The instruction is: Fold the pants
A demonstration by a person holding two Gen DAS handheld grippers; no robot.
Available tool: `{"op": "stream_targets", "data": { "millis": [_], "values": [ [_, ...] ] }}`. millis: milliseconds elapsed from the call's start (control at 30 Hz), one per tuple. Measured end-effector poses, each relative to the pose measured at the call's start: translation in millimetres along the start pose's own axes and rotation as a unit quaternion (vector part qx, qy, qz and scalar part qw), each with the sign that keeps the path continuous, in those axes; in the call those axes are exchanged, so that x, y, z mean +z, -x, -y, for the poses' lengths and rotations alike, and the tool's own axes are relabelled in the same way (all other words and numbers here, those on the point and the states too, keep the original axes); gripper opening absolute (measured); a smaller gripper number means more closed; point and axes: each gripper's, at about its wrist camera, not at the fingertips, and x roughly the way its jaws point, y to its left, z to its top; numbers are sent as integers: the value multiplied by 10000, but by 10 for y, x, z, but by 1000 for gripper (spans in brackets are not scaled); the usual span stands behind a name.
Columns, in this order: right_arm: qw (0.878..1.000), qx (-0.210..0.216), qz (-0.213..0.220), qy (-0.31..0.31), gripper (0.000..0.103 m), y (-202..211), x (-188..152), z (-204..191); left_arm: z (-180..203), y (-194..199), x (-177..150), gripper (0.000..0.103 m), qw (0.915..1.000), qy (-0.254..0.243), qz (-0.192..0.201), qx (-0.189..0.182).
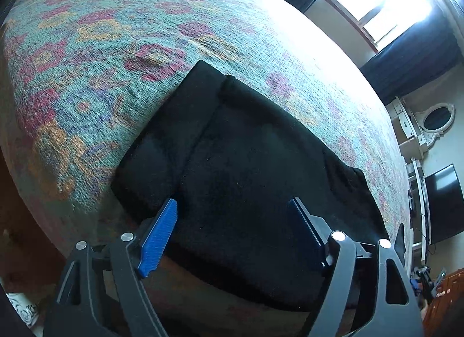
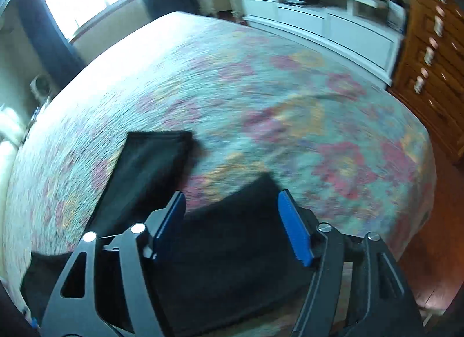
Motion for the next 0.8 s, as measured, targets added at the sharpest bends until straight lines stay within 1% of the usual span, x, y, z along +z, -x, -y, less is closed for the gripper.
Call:
{"op": "stream_targets", "data": {
  "millis": [33, 67, 133, 200, 267, 300, 333, 367, 400, 433, 467, 500, 533, 567, 667, 733, 800],
  "values": [
    [9994, -4, -78, 326, 77, -89, 59, -302, 16, -5, -12, 79, 10000, -27, -16, 26],
    [9978, -63, -155, 637, 77, -189, 57, -627, 31, -12, -19, 81, 10000, -64, -26, 48],
    [9941, -284, -304, 1004, 77, -479, 140, -1105, 59, -20, -34, 83, 9999, -139, -49, 80],
    [9922, -506, -547, 1003, 77, -734, 215, -1336, 91, -34, -52, 84, 9996, -222, -96, 124],
    [9874, -946, -802, 982, 77, -1015, 287, -1470, 127, -48, -77, 85, 9993, -307, -116, 203],
    [9842, -1137, -941, 978, 77, -1124, 288, -1473, 150, -54, -88, 85, 9989, -370, -131, 254],
    [9831, -1198, -1046, 908, 77, -1206, 269, -1433, 173, -62, -98, 85, 9984, -441, -158, 310],
    [9861, -1093, -1035, 707, 74, -1218, 260, -1369, 195, -66, -106, 86, 9980, -494, -181, 354],
    [9888, -1026, -967, 492, 64, -1183, 263, -1288, 210, -72, -112, 86, 9976, -539, -200, 389],
    [9907, -960, -904, 346, 39, -1131, 268, -1217, 223, -75, -118, 86, 9974, -560, -210, 410],
    [9933, -742, -857, 224, 20, -1062, 272, -1142, 226, -77, -125, 86, 9973, -561, -214, 420],
    [9955, -512, -798, 85, 11, -969, 261, -1057, 228, -74, -126, 86, 9974, -544, -214, 420],
    [9973, -303, -661, -62, 9, -870, 245, -976, 222, -71, -127, 86, 9975, -524, -213, 413],
    [9987, -79, -464, -176, 9, -700, 217, -866, 218, -67, -129, 86, 9977, -506, -210, 402],
    [9979, 366, 100, -525, 9, -166, 49, -432, 210, -48, -132, 86, 9981, -452, -197, 369],
    [9939, 578, 384, -862, 9, 158, -152, -61, 210, -37, -142, 86, 9982, -433, -176, 369],
    [9884, 631, 606, -1240, 8, 411, -426, 340, 225, -35, -162, 86, 9981, -453, -143, 401]
  ]
}}
